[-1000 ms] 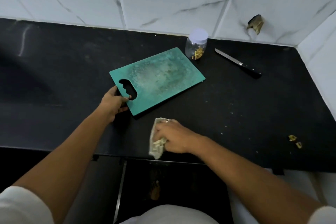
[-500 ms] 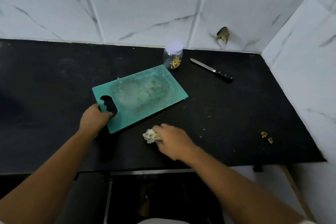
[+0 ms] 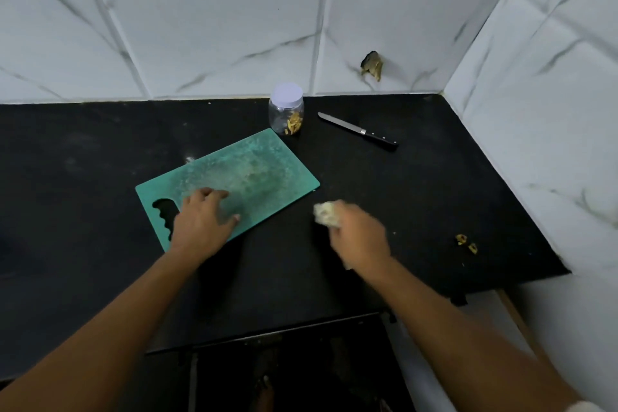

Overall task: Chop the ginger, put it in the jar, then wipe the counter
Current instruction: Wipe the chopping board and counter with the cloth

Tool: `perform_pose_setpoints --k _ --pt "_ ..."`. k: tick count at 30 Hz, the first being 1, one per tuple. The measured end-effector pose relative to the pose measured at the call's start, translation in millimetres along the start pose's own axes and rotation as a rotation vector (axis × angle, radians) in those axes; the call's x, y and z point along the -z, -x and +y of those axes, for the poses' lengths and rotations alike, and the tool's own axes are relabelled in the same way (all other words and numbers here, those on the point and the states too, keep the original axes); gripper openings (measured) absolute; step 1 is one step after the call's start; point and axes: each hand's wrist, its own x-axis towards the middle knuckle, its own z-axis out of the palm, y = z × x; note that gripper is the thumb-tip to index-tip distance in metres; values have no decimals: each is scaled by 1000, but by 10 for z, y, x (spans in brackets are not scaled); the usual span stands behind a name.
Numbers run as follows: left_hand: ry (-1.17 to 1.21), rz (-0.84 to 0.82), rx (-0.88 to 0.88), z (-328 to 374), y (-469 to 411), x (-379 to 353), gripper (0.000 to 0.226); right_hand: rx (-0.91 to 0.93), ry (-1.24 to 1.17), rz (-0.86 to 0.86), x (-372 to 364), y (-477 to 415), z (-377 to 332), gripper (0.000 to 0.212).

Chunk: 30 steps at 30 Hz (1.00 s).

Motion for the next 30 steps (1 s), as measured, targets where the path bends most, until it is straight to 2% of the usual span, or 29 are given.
perform_pose_setpoints --k 2,5,8,12,15,17,19,22,24,28,30 --pt "5 -89 -84 124 -90 -68 61 190 65 -100 -194 101 -390 44" --pt "-62 -178 -139 230 -186 -146 66 265 129 -95 -310 -54 -567 52" --pt "-157 -188 -151 207 -217 -164 70 172 185 -75 -240 -448 -313 47" --pt "-198 -202 -183 148 -212 -168 77 -123 115 33 6 -863 185 40" --pt "-217 -215 -171 179 -221 -163 77 -287 29 16 138 -920 295 33" --pt "-210 -218 -160 235 -238 -171 74 -250 -20 27 96 -779 101 31" --pt "-185 -206 -170 303 -274 -193 71 -138 -53 -10 -50 -515 -222 32" --pt "-184 -220 -234 439 -358 -267 70 32 7 -100 -228 -168 -412 45" --pt "-198 -231 -248 496 -404 -296 70 -46 38 -78 -184 -163 -169 46" --pt "-223 -252 -242 524 -436 -306 70 -354 20 23 92 -202 603 41" --pt "-230 -267 -242 521 -443 -300 70 -371 -10 30 172 -164 687 38"
